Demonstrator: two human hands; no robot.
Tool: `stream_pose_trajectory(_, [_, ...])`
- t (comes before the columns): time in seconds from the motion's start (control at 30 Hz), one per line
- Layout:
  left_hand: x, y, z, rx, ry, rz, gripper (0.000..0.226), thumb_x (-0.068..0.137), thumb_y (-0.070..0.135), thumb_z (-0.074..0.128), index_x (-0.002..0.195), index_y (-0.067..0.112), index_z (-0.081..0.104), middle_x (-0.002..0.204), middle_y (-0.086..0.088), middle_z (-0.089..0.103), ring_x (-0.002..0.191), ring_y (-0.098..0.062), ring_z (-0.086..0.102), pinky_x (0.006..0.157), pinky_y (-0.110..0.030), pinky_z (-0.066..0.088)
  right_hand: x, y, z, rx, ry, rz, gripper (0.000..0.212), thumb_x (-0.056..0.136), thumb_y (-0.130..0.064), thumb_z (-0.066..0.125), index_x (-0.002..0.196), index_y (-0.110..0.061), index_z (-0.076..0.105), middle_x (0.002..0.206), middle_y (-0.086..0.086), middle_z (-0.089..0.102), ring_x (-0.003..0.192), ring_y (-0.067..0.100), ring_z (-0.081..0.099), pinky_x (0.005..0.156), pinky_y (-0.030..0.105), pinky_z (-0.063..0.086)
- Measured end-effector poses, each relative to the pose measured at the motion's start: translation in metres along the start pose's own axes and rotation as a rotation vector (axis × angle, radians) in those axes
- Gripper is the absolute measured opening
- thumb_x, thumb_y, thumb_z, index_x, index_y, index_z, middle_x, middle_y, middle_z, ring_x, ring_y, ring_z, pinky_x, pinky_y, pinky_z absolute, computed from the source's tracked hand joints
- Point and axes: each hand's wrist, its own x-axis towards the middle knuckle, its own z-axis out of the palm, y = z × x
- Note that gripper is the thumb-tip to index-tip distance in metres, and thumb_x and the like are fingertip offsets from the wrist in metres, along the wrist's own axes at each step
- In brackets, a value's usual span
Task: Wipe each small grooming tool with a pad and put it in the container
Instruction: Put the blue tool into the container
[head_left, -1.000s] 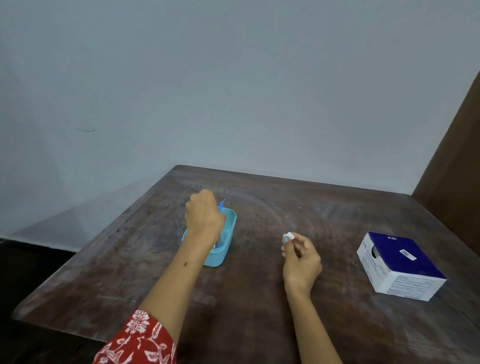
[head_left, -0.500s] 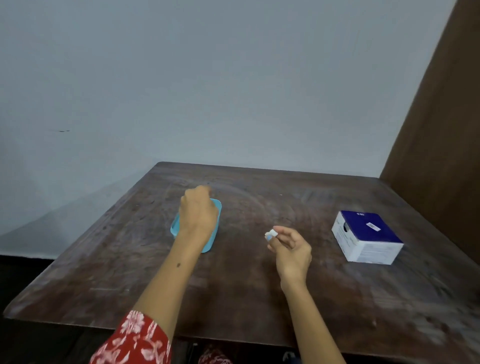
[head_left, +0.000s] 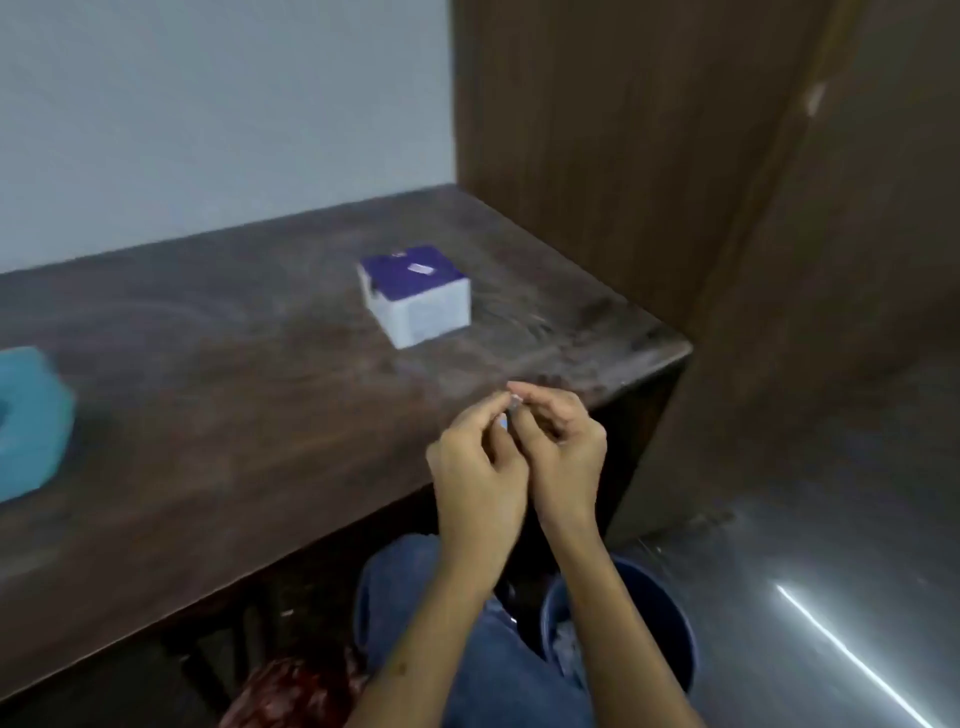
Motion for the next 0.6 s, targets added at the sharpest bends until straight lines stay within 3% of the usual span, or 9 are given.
stream_pose_trajectory(0.07, [-0.023,-0.006,0.045,-0.003,-0.148,-0.054,0.027,0.091,0.009,0.051,0.113,0.013,0.066,0.109,0.000,0.069,0.097,0.002,0.059,0.081,0.004,0.037,-0.002,0.025,-0.042,-0.086,0.116,0.030,0.022,0.084,0.000,0.063,0.095,-0.017,0.071,0.094,0.003,0.069,0.085,0.011,0.067,0.077,0.025,0.054])
stream_pose_trajectory(0.17, [-0.047,-0.025,0.099,0.070,-0.427,-0.228,0.031,0.096,0.018,0.046,0.123,0.012,0.059,0.118,-0.003,0.065,0.107,-0.009,0.059,0.083,-0.006,0.041,-0.009,0.070,-0.091,-0.188,0.274,0.152,0.016,0.082,-0.003,0.067,0.086,-0.019,0.069,0.080,-0.005,0.070,0.076,0.005,0.066,0.069,0.020,0.053])
stream_pose_trajectory(0.27, [-0.065,-0.051,0.141,0.115,-0.639,-0.414,0.028,0.097,0.018,0.041,0.110,0.008,0.064,0.102,-0.004,0.067,0.099,-0.017,0.063,0.069,-0.010,0.043,-0.019,0.119,-0.126,-0.390,0.353,0.283,0.016,0.079,-0.004,0.067,0.076,-0.020,0.069,0.068,-0.008,0.068,0.066,0.002,0.064,0.058,0.014,0.050])
stream_pose_trajectory(0.37, [-0.077,-0.078,0.167,0.254,-0.741,-0.549,0.035,0.099,0.019,0.037,0.095,-0.005,0.062,0.099,-0.021,0.066,0.095,-0.032,0.062,0.067,-0.028,0.042,-0.035,0.166,-0.148,-0.620,0.288,0.449,0.015,0.081,-0.004,0.062,0.077,-0.015,0.071,0.070,-0.003,0.068,0.064,0.006,0.062,0.057,0.018,0.050])
stream_pose_trajectory(0.47, [-0.087,-0.100,0.180,0.357,-0.785,-0.625,0.038,0.100,0.019,0.036,0.097,-0.011,0.059,0.104,-0.027,0.064,0.096,-0.037,0.060,0.068,-0.035,0.043,-0.052,0.204,-0.160,-0.824,0.150,0.574,0.015,0.086,-0.007,0.056,0.078,-0.009,0.068,0.077,0.006,0.068,0.068,0.017,0.061,0.063,0.038,0.052])
stream_pose_trajectory(0.6, [-0.096,-0.120,0.183,0.429,-0.835,-0.649,0.037,0.100,0.019,0.035,0.101,-0.006,0.062,0.108,-0.021,0.065,0.100,-0.032,0.060,0.068,-0.028,0.035,-0.062,0.232,-0.166,-0.999,0.072,0.664,0.016,0.088,-0.010,0.051,0.083,-0.011,0.065,0.091,0.005,0.064,0.075,0.019,0.058,0.065,0.038,0.050])
